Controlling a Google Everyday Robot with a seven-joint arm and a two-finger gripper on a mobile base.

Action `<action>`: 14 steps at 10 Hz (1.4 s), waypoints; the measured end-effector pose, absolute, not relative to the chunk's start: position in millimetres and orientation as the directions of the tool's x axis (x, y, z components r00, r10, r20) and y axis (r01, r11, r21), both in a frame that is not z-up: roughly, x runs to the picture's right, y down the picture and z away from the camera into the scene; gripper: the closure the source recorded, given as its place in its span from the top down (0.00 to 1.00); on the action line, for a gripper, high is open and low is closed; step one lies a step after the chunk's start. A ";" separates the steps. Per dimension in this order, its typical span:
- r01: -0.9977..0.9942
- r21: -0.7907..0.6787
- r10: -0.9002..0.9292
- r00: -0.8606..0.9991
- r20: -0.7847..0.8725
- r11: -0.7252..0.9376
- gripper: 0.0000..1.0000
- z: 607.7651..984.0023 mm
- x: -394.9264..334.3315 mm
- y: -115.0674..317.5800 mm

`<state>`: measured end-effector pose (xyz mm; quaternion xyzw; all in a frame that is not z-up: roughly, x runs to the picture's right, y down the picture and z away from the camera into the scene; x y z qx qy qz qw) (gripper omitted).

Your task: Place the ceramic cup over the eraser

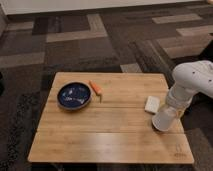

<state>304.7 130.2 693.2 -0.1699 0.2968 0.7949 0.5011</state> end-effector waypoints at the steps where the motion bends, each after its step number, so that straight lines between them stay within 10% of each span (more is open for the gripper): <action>1: -0.904 0.299 0.703 -0.426 -0.569 -0.306 0.00 697.1 303.4 132.8; 12: -0.915 0.248 0.723 -0.404 -0.560 -0.319 0.00 716.1 300.5 149.1; 14: -0.919 0.241 0.718 -0.393 -0.574 -0.311 0.23 716.6 299.8 152.5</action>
